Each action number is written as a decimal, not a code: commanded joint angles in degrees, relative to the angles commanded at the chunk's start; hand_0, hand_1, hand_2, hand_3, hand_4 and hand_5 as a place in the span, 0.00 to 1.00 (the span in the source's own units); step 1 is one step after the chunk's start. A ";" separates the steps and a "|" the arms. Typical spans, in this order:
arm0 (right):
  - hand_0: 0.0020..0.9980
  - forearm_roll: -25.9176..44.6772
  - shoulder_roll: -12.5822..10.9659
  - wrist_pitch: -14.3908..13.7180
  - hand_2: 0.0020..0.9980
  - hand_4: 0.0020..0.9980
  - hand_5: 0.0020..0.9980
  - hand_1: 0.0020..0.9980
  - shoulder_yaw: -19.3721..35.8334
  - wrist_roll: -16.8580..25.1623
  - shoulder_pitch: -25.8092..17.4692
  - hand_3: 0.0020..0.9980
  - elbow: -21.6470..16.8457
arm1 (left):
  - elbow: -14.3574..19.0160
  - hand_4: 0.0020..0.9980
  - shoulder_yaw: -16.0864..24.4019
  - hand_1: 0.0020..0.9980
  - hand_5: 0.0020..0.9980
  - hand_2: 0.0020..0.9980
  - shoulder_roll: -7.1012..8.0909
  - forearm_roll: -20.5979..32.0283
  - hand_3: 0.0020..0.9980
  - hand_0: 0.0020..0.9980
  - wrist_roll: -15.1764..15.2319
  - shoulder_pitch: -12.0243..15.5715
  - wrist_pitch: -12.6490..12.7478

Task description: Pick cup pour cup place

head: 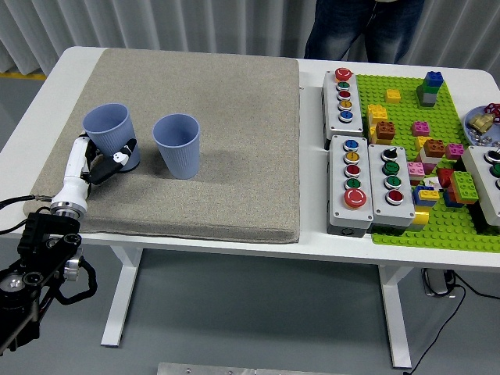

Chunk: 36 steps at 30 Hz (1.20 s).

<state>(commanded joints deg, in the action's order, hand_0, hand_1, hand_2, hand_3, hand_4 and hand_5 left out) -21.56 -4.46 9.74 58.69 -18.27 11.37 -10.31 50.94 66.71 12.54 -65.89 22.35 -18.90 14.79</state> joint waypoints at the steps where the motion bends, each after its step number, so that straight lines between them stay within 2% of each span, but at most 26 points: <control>1: 0.77 0.02 0.01 -0.01 0.75 0.20 0.28 0.72 0.03 0.00 0.01 0.63 0.00 | -0.03 0.74 -0.14 0.66 0.40 0.80 0.07 -0.18 0.80 0.65 0.00 -0.06 -0.16; 2: 0.77 0.03 -0.03 0.02 0.75 0.20 0.28 0.72 -0.05 -0.03 0.07 0.63 0.00 | -0.01 0.74 -0.21 0.66 0.40 0.80 0.20 -0.58 0.80 0.65 0.04 -0.16 -0.31; 3: 0.77 0.03 -0.04 0.03 0.75 0.20 0.28 0.72 -0.07 -0.04 0.08 0.63 0.00 | -0.01 0.84 -0.23 0.67 0.43 0.80 0.23 -0.69 0.87 0.65 0.05 -0.19 -0.36; 8: 0.77 0.28 -0.05 -0.01 0.75 0.20 0.28 0.72 -0.23 0.06 0.12 0.63 0.00 | 0.23 0.84 -0.28 0.67 0.43 0.80 0.58 -1.49 0.87 0.65 0.16 -0.44 -0.84; 9: 0.77 0.28 -0.05 -0.02 0.75 0.20 0.28 0.72 -0.25 0.06 0.12 0.63 0.00 | 0.24 0.88 -0.13 0.67 0.44 0.81 0.56 -1.65 0.90 0.66 0.18 -0.46 -0.94; 28: 0.77 0.00 0.10 -0.17 0.75 0.20 0.27 0.72 -0.25 -0.10 0.01 0.63 0.00 | -0.17 0.89 1.02 0.68 0.46 0.82 0.13 -2.44 0.90 0.67 0.25 0.27 -1.39; 36: 0.77 -0.75 0.10 -0.10 0.75 0.20 0.27 0.72 0.09 -0.29 -0.18 0.63 0.00 | 1.83 0.89 2.16 0.68 0.46 0.83 0.59 -3.24 0.90 0.67 0.20 2.23 -1.46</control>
<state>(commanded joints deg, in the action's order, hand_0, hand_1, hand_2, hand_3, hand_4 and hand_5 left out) -22.31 -4.36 9.64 58.77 -18.56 11.19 -10.31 52.77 68.86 13.14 -69.13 22.55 -16.67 13.33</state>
